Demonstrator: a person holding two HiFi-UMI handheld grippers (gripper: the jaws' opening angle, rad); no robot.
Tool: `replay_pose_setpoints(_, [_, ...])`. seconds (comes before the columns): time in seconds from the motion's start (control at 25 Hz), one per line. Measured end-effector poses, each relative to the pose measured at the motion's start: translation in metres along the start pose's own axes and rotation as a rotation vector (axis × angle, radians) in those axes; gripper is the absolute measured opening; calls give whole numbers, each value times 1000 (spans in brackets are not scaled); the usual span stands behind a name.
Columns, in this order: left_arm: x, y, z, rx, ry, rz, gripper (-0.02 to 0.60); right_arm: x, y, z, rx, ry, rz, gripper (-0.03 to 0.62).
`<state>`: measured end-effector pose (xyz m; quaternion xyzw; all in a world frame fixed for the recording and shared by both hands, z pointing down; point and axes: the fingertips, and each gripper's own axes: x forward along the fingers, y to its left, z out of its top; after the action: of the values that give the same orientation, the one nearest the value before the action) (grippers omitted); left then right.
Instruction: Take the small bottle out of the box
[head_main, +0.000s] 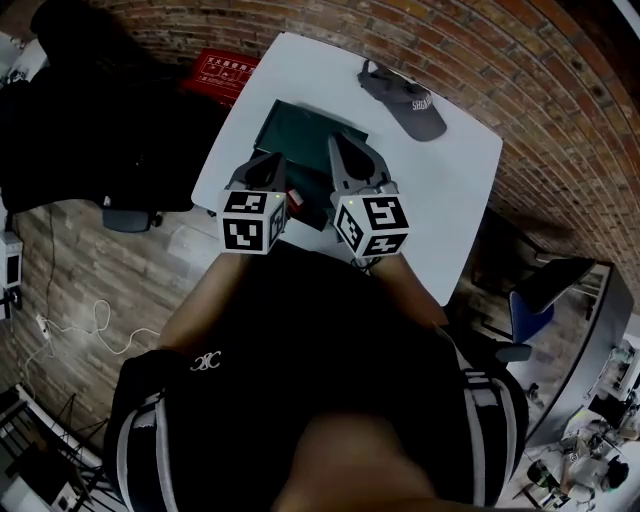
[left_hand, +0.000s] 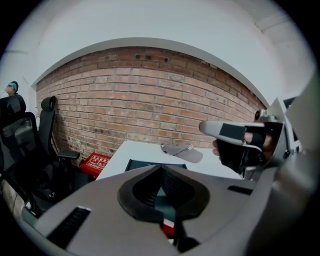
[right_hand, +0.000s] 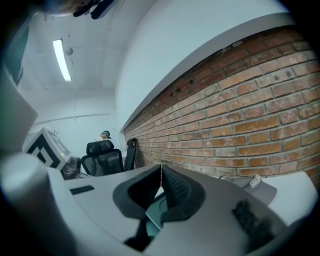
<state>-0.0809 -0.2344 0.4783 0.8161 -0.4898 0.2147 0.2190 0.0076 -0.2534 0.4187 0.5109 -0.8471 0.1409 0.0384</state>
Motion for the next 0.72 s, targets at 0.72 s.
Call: replay_pose_setpoints(0.72, [24, 17, -103, -302, 271, 37, 15, 13, 8, -37, -3, 114, 116, 31])
